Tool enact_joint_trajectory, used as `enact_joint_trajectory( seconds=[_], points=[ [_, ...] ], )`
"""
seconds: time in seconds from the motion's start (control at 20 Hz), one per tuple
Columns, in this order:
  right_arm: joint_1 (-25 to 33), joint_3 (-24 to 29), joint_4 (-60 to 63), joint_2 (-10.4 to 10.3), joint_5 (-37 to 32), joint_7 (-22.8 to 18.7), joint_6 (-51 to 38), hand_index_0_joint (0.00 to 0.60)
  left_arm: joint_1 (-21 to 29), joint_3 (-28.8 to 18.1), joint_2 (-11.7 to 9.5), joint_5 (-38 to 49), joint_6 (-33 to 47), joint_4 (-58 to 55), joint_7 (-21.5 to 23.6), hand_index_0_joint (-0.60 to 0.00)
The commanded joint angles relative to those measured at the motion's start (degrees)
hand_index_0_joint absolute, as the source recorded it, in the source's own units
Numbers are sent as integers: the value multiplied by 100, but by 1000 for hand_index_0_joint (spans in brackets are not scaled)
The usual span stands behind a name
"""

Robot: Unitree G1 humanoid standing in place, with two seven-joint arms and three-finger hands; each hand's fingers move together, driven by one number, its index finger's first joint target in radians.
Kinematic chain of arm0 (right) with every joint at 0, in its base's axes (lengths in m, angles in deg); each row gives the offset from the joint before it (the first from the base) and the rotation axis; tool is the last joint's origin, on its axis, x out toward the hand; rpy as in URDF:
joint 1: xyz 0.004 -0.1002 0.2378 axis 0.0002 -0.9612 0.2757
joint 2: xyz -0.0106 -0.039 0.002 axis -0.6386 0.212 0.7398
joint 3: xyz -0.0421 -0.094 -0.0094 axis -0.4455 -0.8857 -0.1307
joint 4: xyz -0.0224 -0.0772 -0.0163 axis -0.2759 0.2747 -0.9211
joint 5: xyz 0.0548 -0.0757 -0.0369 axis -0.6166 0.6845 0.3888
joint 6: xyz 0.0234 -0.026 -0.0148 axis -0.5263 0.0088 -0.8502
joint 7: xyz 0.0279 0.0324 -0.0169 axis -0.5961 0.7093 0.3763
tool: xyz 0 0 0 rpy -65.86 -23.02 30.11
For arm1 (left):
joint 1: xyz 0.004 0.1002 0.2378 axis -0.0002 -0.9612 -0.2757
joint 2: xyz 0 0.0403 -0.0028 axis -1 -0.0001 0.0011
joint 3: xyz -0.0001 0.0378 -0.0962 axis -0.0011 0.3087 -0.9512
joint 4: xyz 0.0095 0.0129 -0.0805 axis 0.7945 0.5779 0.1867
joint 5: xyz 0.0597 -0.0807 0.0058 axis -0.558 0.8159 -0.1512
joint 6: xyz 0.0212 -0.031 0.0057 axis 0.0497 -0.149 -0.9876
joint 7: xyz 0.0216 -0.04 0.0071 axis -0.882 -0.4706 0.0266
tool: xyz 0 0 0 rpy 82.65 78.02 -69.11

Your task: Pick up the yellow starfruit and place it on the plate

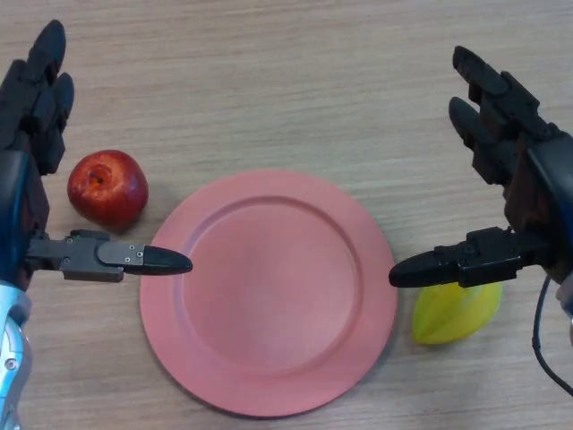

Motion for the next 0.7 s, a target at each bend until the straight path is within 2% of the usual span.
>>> enact_joint_trajectory(
  seconds=[0.05, 0.3, 0.55, 0.7],
  points=[
    [158, 320, -388, 159, -182, -42, -434, 0, 139, -279, -173, -243, 549, -417, 133, 0],
    [111, 318, -572, 230, -47, 158, -280, 0, 91, -282, -151, -254, 557, -498, 117, 0],
    [-25, 369, -477, 246, 278, 467, -573, 0, 75, -334, -159, -202, 609, -433, 162, 0],
    [-211, 434, -6, 331, 955, 706, -1354, 0, 68, -271, -131, -366, 550, -454, 264, 0]
  ],
)
